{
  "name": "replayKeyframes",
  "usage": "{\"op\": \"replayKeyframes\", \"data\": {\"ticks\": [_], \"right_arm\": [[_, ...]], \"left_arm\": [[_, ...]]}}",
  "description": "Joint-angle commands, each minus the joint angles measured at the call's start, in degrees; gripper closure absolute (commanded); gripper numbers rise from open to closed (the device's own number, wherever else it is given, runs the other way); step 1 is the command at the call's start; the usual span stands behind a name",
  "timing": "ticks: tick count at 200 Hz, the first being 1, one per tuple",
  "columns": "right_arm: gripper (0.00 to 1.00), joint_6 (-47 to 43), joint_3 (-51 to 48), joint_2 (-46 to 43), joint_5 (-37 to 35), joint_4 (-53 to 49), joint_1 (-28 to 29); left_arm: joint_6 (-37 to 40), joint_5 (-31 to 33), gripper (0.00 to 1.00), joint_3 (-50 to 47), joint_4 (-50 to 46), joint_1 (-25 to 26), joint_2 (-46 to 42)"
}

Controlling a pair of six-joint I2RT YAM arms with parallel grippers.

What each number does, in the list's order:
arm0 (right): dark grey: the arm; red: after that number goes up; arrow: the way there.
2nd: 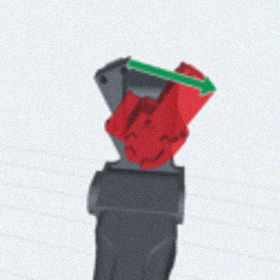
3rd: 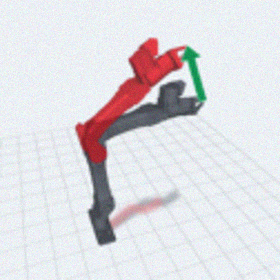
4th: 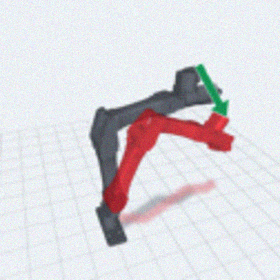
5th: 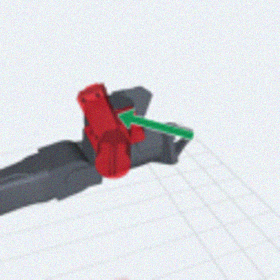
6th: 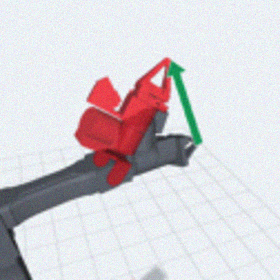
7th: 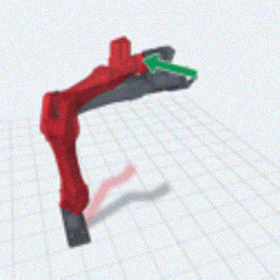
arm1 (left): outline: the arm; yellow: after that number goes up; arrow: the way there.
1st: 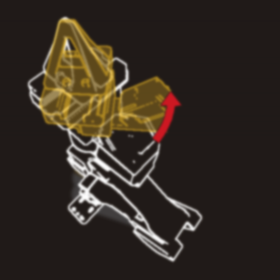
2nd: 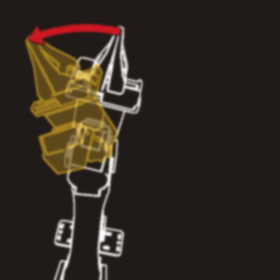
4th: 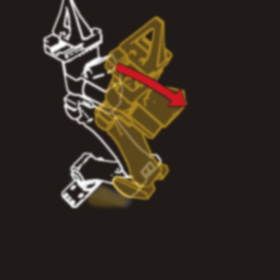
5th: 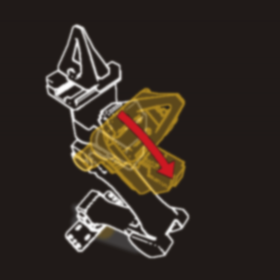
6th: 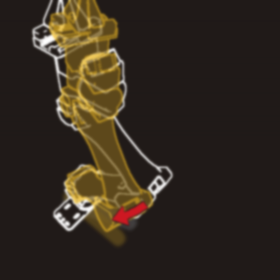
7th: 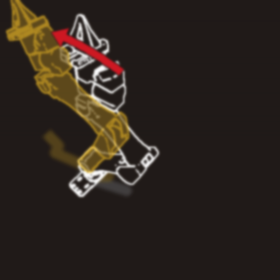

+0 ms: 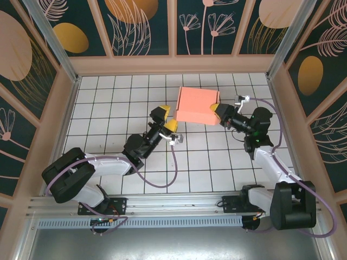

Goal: Fold the paper box

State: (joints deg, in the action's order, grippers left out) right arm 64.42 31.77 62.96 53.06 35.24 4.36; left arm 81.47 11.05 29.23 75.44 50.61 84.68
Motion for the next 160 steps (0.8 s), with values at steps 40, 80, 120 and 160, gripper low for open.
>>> {"op": "replayKeyframes", "data": {"ticks": [40,80,120,160], "right_arm": [[0.59,1.3,2.7,0.0,1.8,0.2,-0.9],[0.59,6.4,0.9,-0.7,5.1,5.1,-0.8],[0.6,7.3,-0.2,-1.1,6.5,4.8,0.1],[0.6,8.0,-1.3,-0.7,6.4,4.7,1.0]], "left_arm": [[0.4,0.4,0.01,-1.6,0.0,0.9,-1.9],[1.4,-0.6,0.01,2.0,2.4,0.9,2.1],[1.3,0.0,0.01,5.0,7.4,0.8,5.2],[2.3,-0.9,0.06,6.8,7.0,0.9,6.4]]}}
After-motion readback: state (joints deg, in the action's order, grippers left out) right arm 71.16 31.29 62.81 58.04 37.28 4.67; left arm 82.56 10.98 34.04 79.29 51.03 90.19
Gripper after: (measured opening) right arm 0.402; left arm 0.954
